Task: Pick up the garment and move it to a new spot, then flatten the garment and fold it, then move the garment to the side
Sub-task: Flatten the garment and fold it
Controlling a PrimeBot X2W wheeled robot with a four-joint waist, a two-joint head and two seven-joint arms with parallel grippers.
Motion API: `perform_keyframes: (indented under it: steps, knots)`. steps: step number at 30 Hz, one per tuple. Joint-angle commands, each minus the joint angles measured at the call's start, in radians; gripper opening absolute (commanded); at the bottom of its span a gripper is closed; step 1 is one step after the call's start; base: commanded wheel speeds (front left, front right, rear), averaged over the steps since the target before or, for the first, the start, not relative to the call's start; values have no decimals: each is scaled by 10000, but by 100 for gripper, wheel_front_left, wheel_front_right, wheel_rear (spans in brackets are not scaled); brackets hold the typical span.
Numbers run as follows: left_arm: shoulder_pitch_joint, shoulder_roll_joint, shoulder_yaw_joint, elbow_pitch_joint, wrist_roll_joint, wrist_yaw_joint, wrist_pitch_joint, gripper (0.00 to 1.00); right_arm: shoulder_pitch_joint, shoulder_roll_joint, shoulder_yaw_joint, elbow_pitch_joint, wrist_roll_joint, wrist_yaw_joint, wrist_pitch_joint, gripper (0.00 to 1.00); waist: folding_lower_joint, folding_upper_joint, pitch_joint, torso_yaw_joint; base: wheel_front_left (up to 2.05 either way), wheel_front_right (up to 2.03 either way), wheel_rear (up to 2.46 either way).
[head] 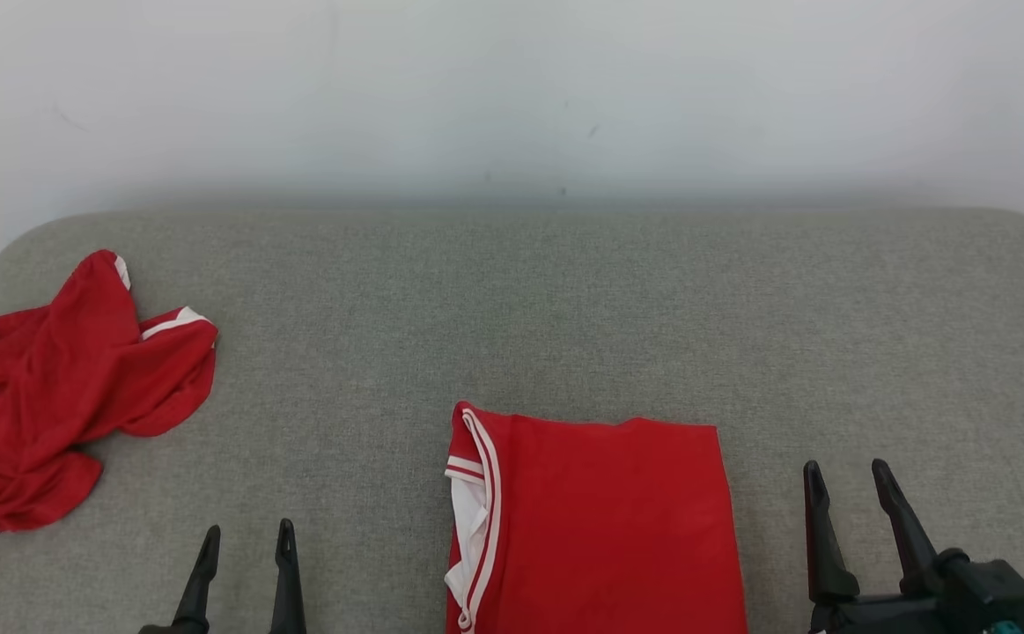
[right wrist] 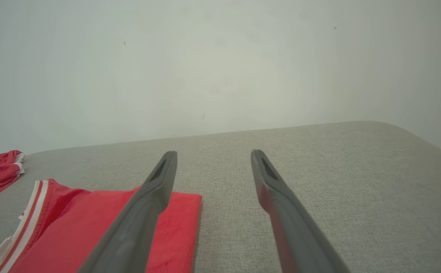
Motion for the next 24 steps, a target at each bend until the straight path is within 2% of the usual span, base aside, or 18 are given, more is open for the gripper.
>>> perform_keyframes:
  steps: [1, 24]
  knots:
    - [183, -8, -42, -59, 80, 54, -30, 100, 237, 105, -63, -31, -150, -21, -4, 100, 1, -1, -101, -68, 0, 0, 0]
    - [613, -9, -457, -166, 694, 116, -29, 100, 756, 276, 181, 514, -532, -21, -6, 100, 1, -1, -413, -240, 0, 0, 0]
